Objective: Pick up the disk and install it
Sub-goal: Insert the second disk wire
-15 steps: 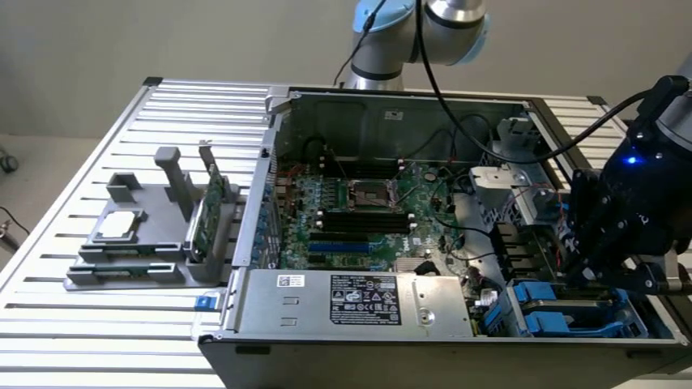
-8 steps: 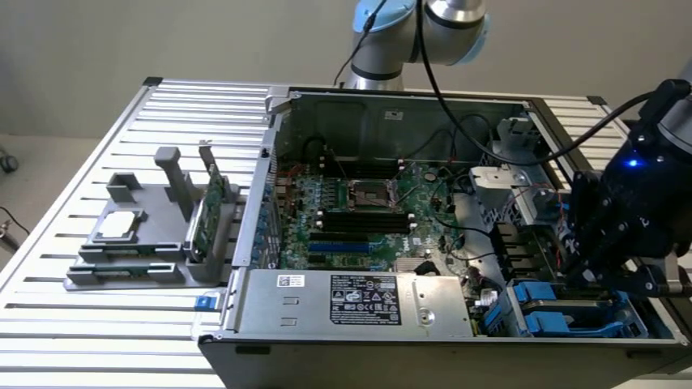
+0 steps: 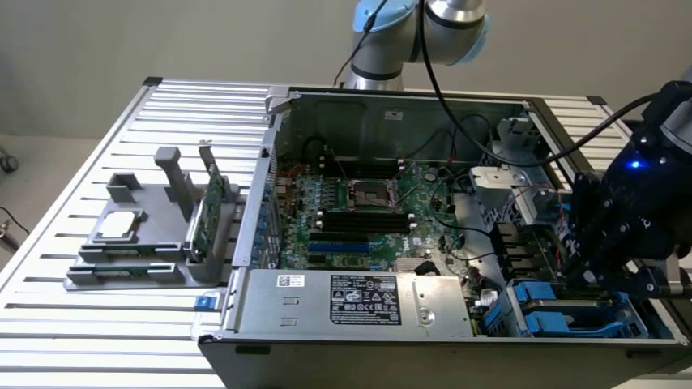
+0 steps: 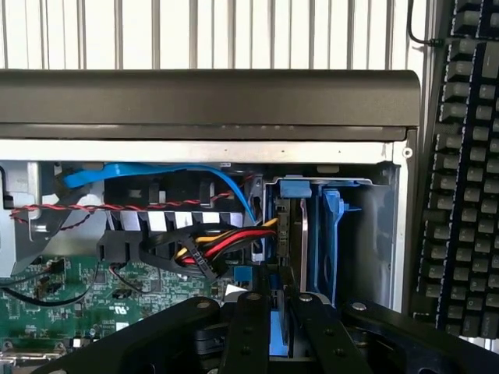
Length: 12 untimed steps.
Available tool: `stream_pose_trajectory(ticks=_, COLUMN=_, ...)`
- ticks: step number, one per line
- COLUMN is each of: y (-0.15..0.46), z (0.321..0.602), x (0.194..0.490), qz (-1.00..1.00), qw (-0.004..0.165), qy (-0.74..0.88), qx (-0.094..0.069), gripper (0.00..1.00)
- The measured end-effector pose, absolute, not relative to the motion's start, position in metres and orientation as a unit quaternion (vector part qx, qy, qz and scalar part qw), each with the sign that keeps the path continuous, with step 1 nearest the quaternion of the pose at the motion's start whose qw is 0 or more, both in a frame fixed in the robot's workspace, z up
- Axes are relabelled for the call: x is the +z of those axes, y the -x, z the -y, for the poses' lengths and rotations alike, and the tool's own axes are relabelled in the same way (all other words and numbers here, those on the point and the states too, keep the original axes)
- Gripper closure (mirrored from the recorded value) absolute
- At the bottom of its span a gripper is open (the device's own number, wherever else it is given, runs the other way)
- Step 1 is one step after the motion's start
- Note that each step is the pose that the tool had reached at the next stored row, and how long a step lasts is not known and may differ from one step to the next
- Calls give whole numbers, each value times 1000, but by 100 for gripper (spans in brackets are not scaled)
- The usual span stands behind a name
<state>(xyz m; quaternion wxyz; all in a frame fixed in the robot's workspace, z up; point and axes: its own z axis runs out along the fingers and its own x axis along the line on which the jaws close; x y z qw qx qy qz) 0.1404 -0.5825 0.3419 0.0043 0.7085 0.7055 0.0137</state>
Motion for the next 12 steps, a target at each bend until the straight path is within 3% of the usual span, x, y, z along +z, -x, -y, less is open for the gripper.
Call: stream_pose_trajectory(ticks=12, y=-143, z=583, x=340, qz=-704, qw=1, qy=-711, qx=10, gripper=84)
